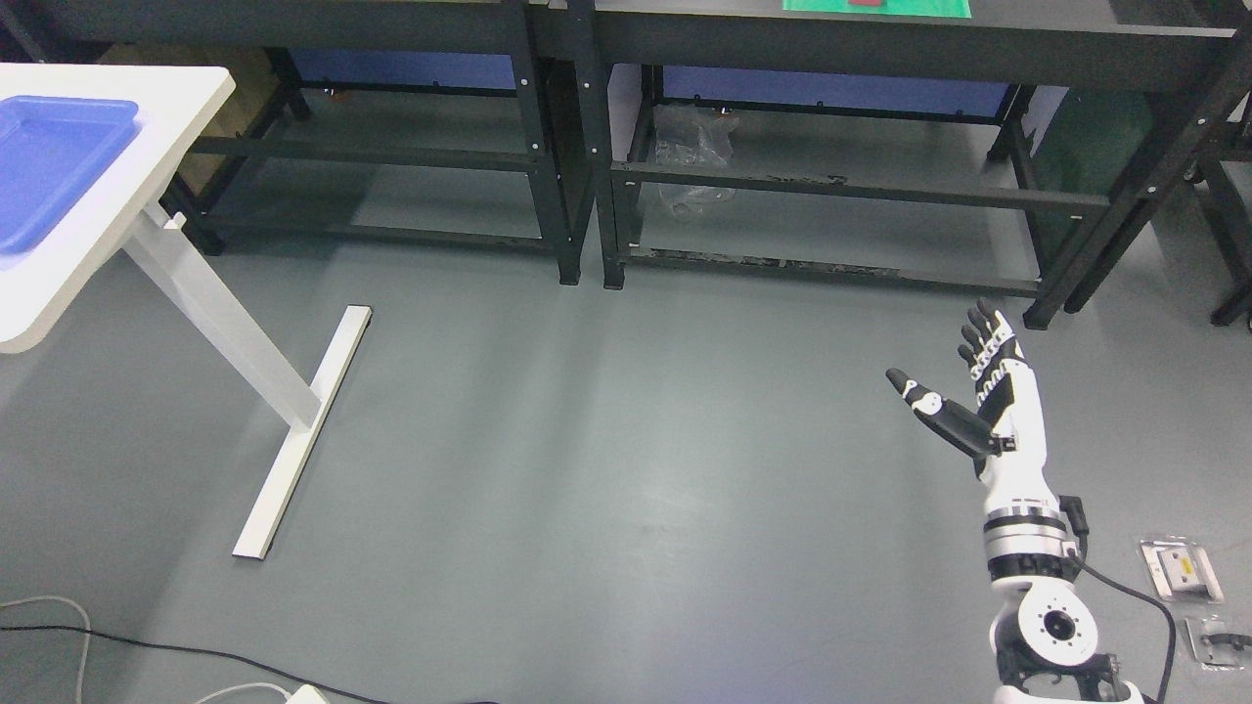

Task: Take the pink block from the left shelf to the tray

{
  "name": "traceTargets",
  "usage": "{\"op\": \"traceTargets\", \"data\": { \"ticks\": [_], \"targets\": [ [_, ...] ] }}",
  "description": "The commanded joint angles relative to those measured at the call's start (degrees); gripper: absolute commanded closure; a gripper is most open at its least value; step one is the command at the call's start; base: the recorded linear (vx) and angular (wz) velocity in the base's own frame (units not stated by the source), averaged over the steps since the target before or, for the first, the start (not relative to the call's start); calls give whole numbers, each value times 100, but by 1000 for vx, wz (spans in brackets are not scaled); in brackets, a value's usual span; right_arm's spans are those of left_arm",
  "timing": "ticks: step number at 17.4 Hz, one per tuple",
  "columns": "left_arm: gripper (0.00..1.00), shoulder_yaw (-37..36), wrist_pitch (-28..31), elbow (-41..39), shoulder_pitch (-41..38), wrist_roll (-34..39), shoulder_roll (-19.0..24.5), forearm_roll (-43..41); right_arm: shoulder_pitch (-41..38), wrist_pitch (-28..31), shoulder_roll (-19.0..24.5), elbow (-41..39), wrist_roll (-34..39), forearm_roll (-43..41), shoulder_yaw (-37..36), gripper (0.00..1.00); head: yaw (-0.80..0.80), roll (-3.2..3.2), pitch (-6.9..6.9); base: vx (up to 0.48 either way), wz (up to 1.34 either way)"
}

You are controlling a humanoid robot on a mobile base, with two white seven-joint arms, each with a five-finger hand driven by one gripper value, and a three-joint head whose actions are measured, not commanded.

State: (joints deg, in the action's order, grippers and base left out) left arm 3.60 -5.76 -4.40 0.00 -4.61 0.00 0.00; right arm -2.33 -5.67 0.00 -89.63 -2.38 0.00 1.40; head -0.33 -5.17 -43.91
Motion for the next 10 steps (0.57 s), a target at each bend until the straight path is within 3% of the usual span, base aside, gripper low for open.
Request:
{"op": "traceTargets", "data": {
  "ticks": [1,10],
  "targets": [
    [0,0,-5,0,-53,4,100,-9,-145,-65,-100,-29,0,-106,-26,0,0,0,0,0,0],
    [0,0,-5,0,-53,4,100,-9,-84,-13,-100,24,27,-114,-113,0,0,0,0,0,0]
  ]
}}
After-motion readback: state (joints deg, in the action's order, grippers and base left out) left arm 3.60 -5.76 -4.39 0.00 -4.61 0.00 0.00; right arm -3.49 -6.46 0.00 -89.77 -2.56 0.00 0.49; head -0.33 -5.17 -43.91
